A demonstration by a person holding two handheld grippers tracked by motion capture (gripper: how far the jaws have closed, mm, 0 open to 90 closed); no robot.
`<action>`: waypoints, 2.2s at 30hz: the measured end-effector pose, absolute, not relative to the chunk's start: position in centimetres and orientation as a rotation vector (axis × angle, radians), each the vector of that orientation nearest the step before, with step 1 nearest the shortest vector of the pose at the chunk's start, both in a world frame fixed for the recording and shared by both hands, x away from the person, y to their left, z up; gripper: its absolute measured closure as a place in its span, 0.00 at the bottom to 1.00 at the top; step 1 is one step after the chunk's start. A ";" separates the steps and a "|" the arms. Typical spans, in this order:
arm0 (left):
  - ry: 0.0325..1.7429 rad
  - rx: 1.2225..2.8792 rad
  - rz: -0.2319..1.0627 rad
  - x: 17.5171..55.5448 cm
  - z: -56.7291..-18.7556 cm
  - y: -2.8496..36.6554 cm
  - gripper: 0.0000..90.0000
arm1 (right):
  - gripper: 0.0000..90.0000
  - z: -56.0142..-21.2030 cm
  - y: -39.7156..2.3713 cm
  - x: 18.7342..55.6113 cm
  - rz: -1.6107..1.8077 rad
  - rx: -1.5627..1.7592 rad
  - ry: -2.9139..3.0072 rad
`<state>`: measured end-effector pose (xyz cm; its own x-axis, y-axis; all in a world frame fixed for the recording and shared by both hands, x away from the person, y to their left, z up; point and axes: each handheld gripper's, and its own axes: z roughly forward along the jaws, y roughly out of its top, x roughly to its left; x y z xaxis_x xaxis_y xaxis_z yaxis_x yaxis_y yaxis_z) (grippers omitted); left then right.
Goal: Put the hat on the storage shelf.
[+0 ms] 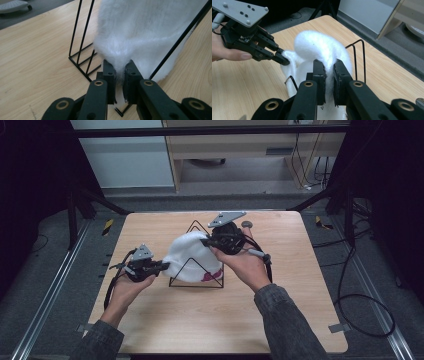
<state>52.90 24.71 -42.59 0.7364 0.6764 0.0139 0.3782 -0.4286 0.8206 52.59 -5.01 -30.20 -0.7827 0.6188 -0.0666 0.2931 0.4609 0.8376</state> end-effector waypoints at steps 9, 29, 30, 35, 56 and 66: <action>0.808 2.081 0.408 53.2 -43.8 25.0 0.91 | 0.92 -30.7 -4.1 53.2 1.177 0.768 2.396; 0.828 2.103 0.394 53.2 -45.3 25.9 0.91 | 0.86 -31.7 -2.3 53.0 1.175 0.756 2.453; 0.826 2.109 0.392 53.1 -45.4 25.8 0.91 | 0.84 -31.7 -2.3 53.0 1.173 0.757 2.453; 0.828 2.105 0.400 53.1 -45.4 25.9 0.90 | 0.79 -31.6 -2.5 52.5 1.182 0.756 2.452; 0.846 2.087 0.490 50.8 -43.9 27.4 0.60 | 0.61 -31.8 -3.9 51.0 1.204 0.782 2.423; 0.892 2.071 0.522 49.6 -44.3 27.6 0.15 | 0.48 -32.0 -4.9 50.1 1.198 0.806 2.402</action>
<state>49.58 27.65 -44.30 0.6657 0.7442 0.0547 0.4126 -0.4281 0.8040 50.10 -4.89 -32.03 -0.7821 0.6215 -0.0462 0.3370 0.4841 0.8075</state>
